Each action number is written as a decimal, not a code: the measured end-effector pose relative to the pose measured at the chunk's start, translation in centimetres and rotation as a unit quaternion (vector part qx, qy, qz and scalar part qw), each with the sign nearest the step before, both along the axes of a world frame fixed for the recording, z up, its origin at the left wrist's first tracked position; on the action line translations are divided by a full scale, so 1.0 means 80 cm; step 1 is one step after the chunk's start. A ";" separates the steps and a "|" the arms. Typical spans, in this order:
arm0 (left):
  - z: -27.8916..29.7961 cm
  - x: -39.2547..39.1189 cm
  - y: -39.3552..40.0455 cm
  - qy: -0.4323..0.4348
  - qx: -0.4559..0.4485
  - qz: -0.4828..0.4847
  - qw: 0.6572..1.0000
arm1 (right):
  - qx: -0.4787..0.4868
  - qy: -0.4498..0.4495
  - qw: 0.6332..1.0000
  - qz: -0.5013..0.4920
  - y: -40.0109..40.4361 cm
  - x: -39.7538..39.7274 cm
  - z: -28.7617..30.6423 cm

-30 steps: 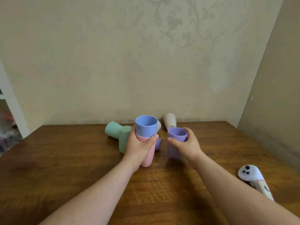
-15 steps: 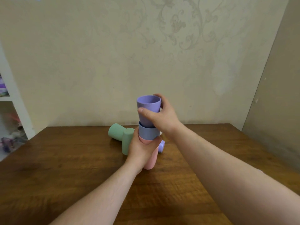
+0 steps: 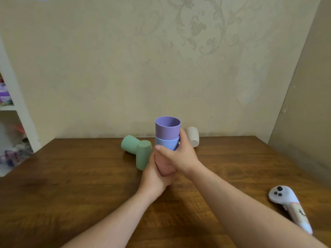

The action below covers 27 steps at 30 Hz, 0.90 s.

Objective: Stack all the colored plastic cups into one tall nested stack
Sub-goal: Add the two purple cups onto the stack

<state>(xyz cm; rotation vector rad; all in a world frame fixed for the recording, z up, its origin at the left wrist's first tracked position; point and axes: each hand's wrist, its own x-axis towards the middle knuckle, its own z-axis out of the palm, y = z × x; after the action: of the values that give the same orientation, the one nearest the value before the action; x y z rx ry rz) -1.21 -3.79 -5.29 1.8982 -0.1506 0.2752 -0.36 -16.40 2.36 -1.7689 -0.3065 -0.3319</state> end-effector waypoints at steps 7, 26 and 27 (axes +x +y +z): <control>-0.013 -0.007 0.019 -0.013 0.224 -0.089 0.970 | -0.030 0.018 0.995 -0.095 -0.015 -0.031 -0.069; -0.004 0.029 0.029 0.116 0.021 0.066 0.991 | 0.032 0.004 0.982 -0.187 -0.086 -0.008 -0.083; 0.000 0.029 0.031 0.109 0.017 0.066 0.992 | 0.041 0.008 0.982 -0.183 -0.084 -0.006 -0.084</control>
<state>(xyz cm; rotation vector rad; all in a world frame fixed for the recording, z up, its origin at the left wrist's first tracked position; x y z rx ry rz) 1.10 -1.31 -5.26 1.9605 0.1186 0.1525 -0.86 -23.14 -4.39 -1.7417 0.0485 -0.5839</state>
